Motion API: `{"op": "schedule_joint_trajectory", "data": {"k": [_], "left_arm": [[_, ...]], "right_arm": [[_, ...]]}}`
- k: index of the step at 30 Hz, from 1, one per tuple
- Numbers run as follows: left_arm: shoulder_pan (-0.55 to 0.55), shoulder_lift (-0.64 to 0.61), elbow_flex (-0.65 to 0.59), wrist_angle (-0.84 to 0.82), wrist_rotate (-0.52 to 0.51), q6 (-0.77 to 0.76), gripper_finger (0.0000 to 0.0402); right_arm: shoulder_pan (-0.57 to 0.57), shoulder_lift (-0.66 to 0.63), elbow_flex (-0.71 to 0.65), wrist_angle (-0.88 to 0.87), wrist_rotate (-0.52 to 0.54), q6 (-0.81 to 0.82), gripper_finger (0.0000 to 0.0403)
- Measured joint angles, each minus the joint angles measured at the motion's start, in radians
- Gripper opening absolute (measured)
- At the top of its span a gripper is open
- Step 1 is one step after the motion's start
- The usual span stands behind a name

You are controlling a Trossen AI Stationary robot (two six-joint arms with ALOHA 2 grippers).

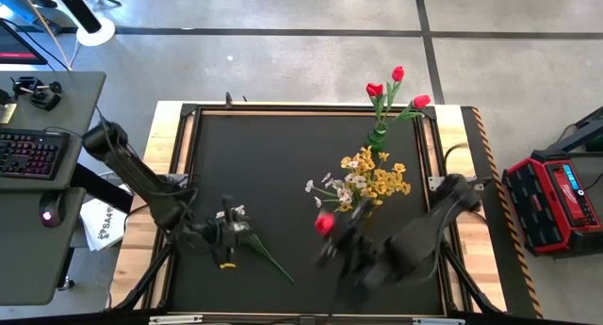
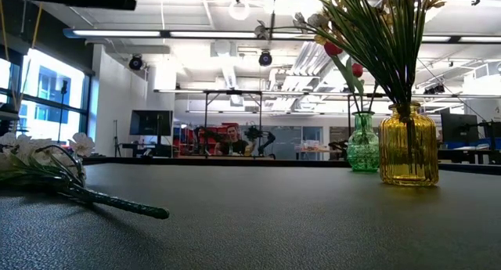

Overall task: Sort flowers into vase by color
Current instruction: Put the red flower into the green vase

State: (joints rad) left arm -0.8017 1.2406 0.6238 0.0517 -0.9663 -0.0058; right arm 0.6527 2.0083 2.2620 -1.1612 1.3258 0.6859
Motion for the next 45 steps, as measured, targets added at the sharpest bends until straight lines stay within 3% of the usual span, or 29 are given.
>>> {"op": "schedule_joint_trajectory", "data": {"k": [4,15,19,25,29,35,45], "left_arm": [[0.000,-0.009,-0.009,-0.016,0.000,-0.027,0.0115],[0.005,0.026,-0.009,-0.034,0.006,-0.046,0.0115],[0.005,0.053,-0.009,-0.043,0.006,-0.079,0.0115],[0.005,0.110,-0.010,-0.079,0.007,-0.153,0.0115],[0.004,0.155,-0.010,-0.087,0.007,-0.192,0.0115],[0.003,0.213,-0.010,-0.086,0.013,-0.211,0.0115],[0.004,0.252,-0.010,-0.083,0.013,-0.227,0.0115]], "right_arm": [[-0.091,-0.094,0.002,0.024,-0.004,-0.126,0.0001],[-0.490,-0.291,0.002,0.073,-0.193,-0.415,0.0000],[-0.592,-0.339,0.002,-0.071,-0.205,-0.330,0.0000],[-0.633,-0.363,-0.013,-0.417,-0.193,-0.011,0.0000],[-0.632,-0.413,-0.130,-0.351,-0.220,-0.008,0.0000],[-0.693,-0.558,-0.383,-0.377,-0.236,0.188,0.0000],[-0.776,-0.822,-0.820,0.112,-0.277,0.059,0.0000]]}}
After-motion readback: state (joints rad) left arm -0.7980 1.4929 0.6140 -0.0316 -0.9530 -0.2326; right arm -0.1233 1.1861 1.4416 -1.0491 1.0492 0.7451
